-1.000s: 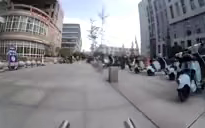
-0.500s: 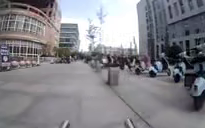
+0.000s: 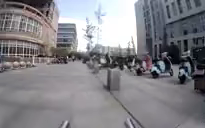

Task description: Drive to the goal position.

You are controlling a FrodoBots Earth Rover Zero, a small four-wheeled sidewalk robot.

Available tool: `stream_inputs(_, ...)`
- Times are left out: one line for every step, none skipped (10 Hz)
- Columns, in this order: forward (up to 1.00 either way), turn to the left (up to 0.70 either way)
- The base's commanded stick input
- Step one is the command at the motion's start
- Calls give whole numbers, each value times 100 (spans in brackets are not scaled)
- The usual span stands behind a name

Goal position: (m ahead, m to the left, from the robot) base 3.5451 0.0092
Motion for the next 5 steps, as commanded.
stream_inputs(0, 0)
stream_inputs(0, 0)
stream_inputs(0, 0)
stream_inputs(0, 0)
stream_inputs(0, 0)
